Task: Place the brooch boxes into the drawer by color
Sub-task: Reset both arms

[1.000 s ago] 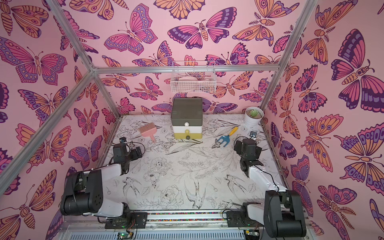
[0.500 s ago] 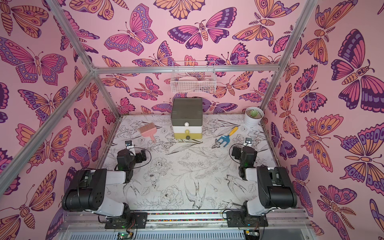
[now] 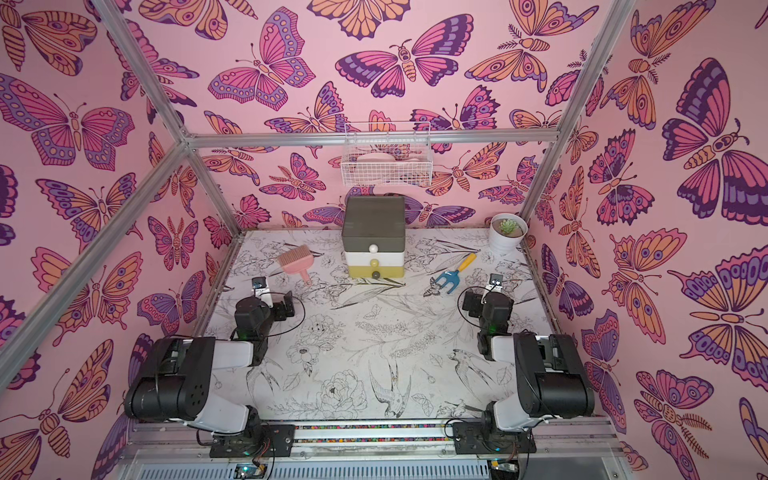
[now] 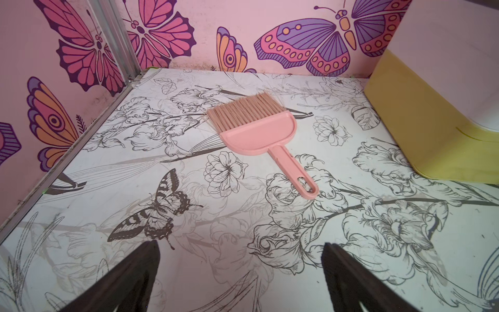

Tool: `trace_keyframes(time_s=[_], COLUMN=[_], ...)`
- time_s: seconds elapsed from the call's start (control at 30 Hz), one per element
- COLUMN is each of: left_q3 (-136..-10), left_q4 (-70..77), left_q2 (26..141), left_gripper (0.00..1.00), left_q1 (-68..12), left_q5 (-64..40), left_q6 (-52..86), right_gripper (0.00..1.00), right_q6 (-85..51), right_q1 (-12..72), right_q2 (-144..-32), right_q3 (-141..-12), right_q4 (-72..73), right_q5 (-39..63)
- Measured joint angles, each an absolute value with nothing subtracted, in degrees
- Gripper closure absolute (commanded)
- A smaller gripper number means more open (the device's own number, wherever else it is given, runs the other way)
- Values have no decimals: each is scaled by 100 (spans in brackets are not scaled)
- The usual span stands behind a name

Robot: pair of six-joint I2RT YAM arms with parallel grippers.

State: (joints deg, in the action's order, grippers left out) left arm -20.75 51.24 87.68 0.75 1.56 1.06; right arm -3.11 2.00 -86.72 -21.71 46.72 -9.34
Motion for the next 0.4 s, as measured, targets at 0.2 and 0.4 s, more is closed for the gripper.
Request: trace_keyframes(time_s=[0.2,0.4], left_q3=[-2075,-2075], left_q4=[5133,5135], left_q2=[8792,8792], left_gripper=[0,0], left_q1=[67,67], left_q5=[156,158], left_q6=[67,56], right_gripper=[1,1], right_q6=[-311,-311], right_q1=[200,200], right_q2=[-8672,-8672], right_q3=[-2171,-2171], right_q4=[4674,4672], right_q5=[-934,-932])
